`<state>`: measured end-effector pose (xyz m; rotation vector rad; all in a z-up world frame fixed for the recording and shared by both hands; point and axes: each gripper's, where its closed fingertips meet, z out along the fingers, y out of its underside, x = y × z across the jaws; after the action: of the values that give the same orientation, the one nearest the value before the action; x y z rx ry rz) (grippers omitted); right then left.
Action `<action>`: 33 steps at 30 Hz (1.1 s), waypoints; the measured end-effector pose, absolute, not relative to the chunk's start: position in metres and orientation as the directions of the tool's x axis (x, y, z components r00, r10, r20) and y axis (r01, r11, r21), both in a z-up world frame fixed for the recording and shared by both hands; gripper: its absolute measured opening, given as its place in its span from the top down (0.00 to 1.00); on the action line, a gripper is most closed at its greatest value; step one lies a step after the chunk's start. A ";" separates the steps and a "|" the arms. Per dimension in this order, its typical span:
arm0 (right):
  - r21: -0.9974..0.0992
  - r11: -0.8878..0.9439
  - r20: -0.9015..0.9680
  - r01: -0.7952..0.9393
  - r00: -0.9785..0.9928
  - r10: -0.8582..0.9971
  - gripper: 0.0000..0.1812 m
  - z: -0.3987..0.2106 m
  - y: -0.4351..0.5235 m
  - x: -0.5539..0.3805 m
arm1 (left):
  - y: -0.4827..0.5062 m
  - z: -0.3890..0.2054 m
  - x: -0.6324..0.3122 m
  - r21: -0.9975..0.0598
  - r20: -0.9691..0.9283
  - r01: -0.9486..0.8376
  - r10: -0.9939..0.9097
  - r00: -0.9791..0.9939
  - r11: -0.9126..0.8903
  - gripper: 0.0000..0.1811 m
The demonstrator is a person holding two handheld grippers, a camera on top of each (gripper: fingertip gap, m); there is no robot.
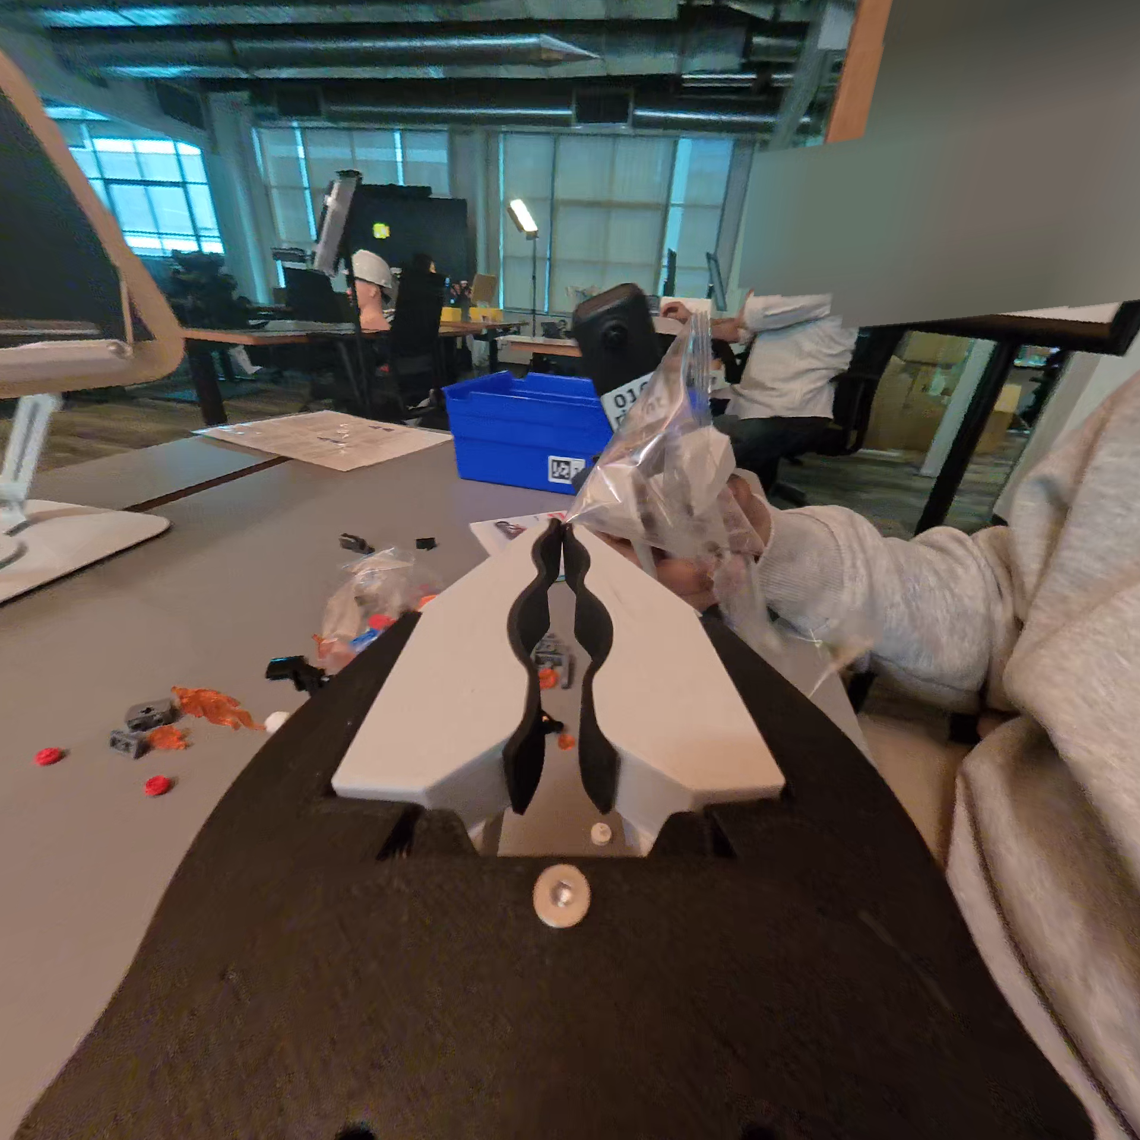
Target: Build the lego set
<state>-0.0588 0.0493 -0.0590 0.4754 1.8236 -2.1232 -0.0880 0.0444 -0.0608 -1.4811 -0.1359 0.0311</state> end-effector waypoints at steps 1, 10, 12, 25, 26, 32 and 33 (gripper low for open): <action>-0.891 -0.161 -0.431 0.425 -0.902 0.003 0.93 -0.058 0.051 -0.061 | 0.044 -0.061 -0.090 -0.994 0.069 0.059 0.118 0.991 0.090 1.00; -0.909 -0.158 -0.412 0.385 -0.887 0.210 0.80 -0.056 0.080 -0.075 | 0.035 -0.058 -0.109 -0.991 0.082 0.057 0.223 0.971 0.118 1.00; -0.935 -0.004 -0.339 0.355 -0.888 0.309 0.77 -0.065 0.082 -0.063 | 0.029 -0.052 -0.112 -0.983 0.115 0.078 0.224 0.968 0.165 1.00; -0.774 0.527 -0.152 0.352 -0.910 0.385 0.88 -0.176 0.123 0.024 | 0.001 -0.024 -0.124 -0.878 0.323 0.256 0.106 0.941 0.405 1.00; -0.766 0.549 -0.134 0.335 -0.918 0.373 0.89 -0.179 0.122 0.025 | 0.001 -0.024 -0.125 -0.876 0.326 0.258 0.107 0.939 0.407 1.00; -0.737 0.619 -0.060 0.272 -0.938 0.341 0.95 -0.187 0.115 0.015 | -0.004 -0.024 -0.131 -0.866 0.346 0.267 0.122 0.930 0.424 1.00; -0.738 0.618 -0.057 0.270 -0.938 0.341 0.95 -0.187 0.114 0.012 | -0.005 -0.024 -0.133 -0.861 0.355 0.271 0.128 0.926 0.430 1.00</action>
<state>0.0125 0.1143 -0.1871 0.5497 2.9048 -1.3016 -0.1326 -0.0052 -0.0236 -1.1311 -0.3981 -0.0921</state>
